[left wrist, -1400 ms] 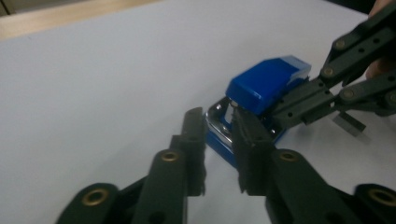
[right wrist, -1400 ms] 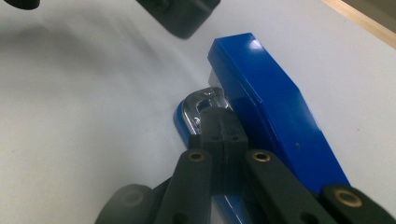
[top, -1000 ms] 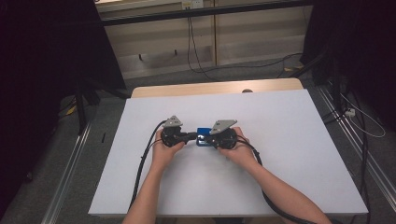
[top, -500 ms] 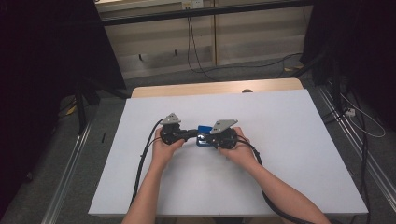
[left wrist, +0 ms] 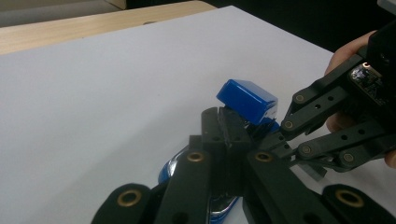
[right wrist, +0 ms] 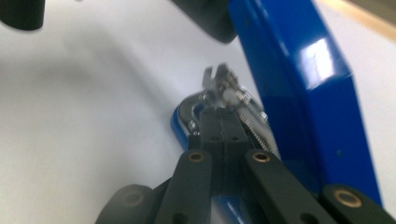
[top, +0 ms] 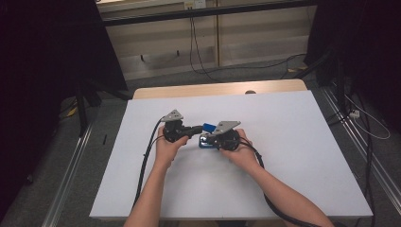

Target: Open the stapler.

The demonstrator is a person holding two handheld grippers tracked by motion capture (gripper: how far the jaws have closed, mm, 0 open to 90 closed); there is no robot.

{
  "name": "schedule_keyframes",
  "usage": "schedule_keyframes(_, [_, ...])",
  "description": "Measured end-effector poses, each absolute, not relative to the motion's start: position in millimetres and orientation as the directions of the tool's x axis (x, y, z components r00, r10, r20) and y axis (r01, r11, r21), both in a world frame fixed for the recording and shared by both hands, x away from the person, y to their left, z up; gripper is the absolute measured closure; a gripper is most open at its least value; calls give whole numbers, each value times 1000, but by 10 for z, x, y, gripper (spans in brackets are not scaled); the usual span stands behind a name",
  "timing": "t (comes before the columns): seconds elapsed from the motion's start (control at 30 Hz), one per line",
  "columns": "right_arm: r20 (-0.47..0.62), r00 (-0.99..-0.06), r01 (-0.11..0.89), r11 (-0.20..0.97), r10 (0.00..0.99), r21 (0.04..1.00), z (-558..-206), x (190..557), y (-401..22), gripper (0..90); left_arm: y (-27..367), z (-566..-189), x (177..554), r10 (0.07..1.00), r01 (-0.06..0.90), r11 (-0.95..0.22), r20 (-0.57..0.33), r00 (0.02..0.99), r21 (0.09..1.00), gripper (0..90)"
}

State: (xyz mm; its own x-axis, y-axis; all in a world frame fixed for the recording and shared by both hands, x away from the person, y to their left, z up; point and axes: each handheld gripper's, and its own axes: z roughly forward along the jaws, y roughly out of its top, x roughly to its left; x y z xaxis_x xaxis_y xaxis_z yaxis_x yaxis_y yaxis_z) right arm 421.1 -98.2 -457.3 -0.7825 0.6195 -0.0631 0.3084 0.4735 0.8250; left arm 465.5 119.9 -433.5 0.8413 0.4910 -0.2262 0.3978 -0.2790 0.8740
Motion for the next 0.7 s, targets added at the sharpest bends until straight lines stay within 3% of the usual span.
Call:
schedule_keyframes(0.23, [-52, -742, 301, 402, 668, 865, -4492, 4185, -933, 900, 1197, -4338, 4660, 492, 395, -280, -223, 841, 875, 900])
schedule_keyframes(0.7, [-106, -691, 289, 408, 715, 866, -4546, 4152, -840, 900, 1202, -4392, 4680, 501, 401, -286, -221, 837, 870, 900])
